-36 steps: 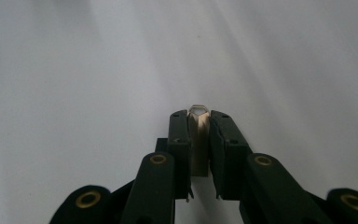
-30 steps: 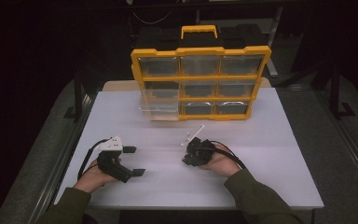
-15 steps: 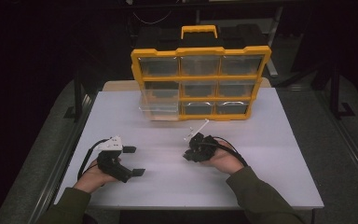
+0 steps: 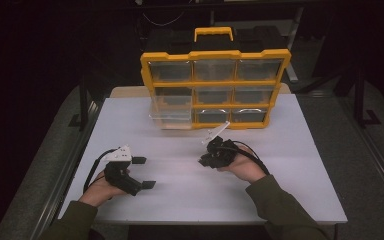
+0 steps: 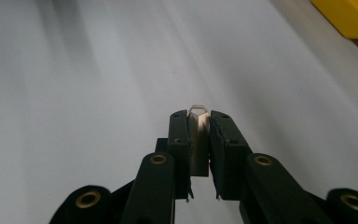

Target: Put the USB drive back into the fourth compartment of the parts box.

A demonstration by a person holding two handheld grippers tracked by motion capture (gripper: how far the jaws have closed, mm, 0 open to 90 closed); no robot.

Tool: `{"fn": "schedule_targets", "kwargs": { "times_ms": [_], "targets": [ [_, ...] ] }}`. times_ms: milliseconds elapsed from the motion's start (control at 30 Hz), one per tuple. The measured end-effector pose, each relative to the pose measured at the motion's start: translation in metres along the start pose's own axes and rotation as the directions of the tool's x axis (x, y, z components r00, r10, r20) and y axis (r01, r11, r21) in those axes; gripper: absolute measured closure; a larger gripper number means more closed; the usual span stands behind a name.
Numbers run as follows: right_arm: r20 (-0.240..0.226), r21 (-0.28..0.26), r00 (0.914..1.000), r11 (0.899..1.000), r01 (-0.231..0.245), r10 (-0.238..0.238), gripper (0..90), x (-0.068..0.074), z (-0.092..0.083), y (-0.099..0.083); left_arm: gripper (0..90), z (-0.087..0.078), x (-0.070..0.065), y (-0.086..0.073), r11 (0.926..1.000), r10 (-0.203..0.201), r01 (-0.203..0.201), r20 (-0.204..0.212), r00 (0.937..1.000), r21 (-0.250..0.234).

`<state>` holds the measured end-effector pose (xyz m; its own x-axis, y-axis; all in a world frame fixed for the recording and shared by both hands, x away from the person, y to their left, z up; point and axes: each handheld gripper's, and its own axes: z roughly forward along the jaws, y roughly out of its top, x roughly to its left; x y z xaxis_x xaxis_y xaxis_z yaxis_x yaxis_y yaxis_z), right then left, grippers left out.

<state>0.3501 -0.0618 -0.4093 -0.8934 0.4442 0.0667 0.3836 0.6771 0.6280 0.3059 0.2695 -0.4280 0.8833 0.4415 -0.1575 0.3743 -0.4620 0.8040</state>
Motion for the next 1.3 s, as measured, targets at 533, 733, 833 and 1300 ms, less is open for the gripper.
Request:
{"fn": "schedule_targets", "kwargs": {
  "times_ms": [533,733,833,1300],
  "targets": [
    [0.013,-0.037,0.9999,0.999,-0.007,0.007,78.0,-0.005,-0.019,0.007,0.0,0.0,0.0,0.0,1.0,0.003,-0.003,-0.004,1.0,0.0],
    [0.012,-0.054,0.9999,0.999,-0.011,0.011,78.0,-0.009,-0.026,0.01,0.0,-0.001,0.0,0.0,1.0,0.002,-0.002,-0.005,1.0,-0.002],
    [0.011,-0.056,0.9999,0.998,-0.009,0.01,78.0,-0.01,-0.028,0.011,0.0,-0.001,0.0,0.0,1.0,0.002,-0.002,-0.005,1.0,-0.002],
    [0.014,-0.067,0.9996,0.997,-0.022,0.023,78.0,-0.017,-0.043,0.026,0.0,0.0,-0.001,0.001,1.0,0.004,-0.004,-0.004,1.0,-0.004]
  ]
}}
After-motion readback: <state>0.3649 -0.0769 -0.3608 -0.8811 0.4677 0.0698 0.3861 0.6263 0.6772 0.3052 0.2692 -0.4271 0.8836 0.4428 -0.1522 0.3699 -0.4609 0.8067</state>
